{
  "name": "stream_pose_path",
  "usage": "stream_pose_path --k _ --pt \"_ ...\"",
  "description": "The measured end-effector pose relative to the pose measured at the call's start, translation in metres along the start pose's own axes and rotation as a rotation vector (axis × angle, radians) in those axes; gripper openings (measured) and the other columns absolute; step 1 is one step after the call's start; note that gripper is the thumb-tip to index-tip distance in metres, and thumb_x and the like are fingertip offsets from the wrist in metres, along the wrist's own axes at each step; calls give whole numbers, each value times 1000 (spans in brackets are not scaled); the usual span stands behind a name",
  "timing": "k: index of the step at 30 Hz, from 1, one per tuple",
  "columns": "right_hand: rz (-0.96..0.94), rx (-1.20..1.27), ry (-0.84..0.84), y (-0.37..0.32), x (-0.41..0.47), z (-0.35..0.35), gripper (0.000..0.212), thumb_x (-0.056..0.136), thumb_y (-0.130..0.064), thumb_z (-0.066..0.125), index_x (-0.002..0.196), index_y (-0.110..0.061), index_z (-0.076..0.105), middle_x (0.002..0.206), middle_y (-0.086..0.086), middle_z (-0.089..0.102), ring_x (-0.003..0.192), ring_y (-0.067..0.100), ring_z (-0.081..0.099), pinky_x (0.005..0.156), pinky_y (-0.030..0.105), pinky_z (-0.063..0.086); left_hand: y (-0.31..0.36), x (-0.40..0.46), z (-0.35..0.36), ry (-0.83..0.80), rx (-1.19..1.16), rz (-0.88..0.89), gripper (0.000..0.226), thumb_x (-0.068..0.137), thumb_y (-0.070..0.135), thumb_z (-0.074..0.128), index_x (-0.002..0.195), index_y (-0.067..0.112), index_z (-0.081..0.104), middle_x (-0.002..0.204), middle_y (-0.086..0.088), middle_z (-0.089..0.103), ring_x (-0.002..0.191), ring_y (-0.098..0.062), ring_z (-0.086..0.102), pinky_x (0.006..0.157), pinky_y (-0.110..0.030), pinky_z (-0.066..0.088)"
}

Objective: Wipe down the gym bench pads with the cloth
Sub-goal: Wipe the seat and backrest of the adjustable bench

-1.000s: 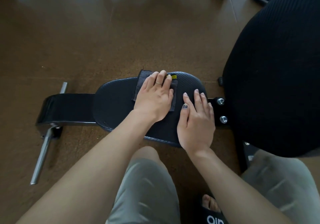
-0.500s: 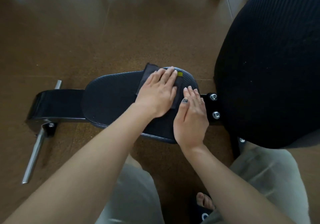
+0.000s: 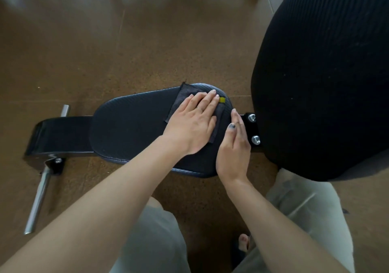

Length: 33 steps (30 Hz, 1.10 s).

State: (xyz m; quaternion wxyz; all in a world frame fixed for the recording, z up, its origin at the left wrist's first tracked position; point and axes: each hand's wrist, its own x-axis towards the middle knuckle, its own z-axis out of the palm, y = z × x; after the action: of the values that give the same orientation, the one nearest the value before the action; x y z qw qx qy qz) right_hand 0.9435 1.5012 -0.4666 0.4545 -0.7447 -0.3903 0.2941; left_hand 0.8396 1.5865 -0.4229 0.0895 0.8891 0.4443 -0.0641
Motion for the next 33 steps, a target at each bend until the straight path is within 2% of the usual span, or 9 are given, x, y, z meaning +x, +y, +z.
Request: stream_pose_path --k 4,7,12,15,19,25,29,32,33 --pt "7 41 -30 -6 -2 -4 48 113 -26 25 160 -21 32 166 -8 31 151 -1 22 124 20 18 10 24 -6 -22 -49 -34 60 111 39 13 165 18 -2 174 3 -9 159 -15 -8 129 -36 -7" --pt "39 115 -96 -8 -2 -8 48 114 -30 23 161 -24 28 168 -8 27 152 -1 19 126 25 15 22 -21 -2 -20 -43 6 61 111 40 11 165 17 -5 172 1 -14 158 -14 -15 128 -36 -12" --pt "281 495 -225 -7 4 -19 54 106 -59 33 157 -39 38 163 -16 36 150 4 30 127 42 19 27 -61 9 -16 -48 56 61 110 46 8 164 24 -8 171 6 -16 156 -9 -20 127 -34 -15" --pt "292 531 -255 -7 7 -21 50 110 -52 29 158 -40 35 165 -16 31 151 5 27 127 39 18 23 -34 7 6 -40 60 60 110 45 10 166 24 -3 173 7 -9 158 -9 -14 128 -33 -11" --pt "319 543 -289 -5 10 -25 54 107 -55 34 157 -34 40 154 -17 45 142 2 40 116 28 30 32 -19 6 -3 -30 30 60 111 42 12 166 21 -3 173 5 -9 158 -10 -13 127 -34 -12" --pt "375 581 -319 1 16 -37 59 109 -53 22 162 -28 25 167 -11 29 153 8 25 127 38 17 47 -95 18 -22 -49 115 60 111 45 11 163 24 -10 169 6 -20 155 -10 -24 127 -35 -16" --pt "339 573 -338 -2 12 -35 64 101 -66 41 154 -30 44 147 -14 53 131 2 50 116 33 33 39 -65 16 20 -72 99 59 111 44 12 165 25 -2 172 7 -9 157 -8 -15 128 -34 -10" --pt "355 605 -323 19 22 -34 90 76 -87 60 150 -36 49 152 -10 52 139 8 48 121 42 32 40 -28 10 46 -57 22 59 111 42 11 166 22 0 173 5 -5 158 -9 -10 128 -33 -8" --pt "361 570 -346 18 22 -35 87 80 -85 57 152 -36 47 155 -9 48 142 9 44 123 40 28 42 -25 10 45 -53 0 59 111 42 11 165 21 -1 173 5 -6 158 -10 -11 128 -33 -9"
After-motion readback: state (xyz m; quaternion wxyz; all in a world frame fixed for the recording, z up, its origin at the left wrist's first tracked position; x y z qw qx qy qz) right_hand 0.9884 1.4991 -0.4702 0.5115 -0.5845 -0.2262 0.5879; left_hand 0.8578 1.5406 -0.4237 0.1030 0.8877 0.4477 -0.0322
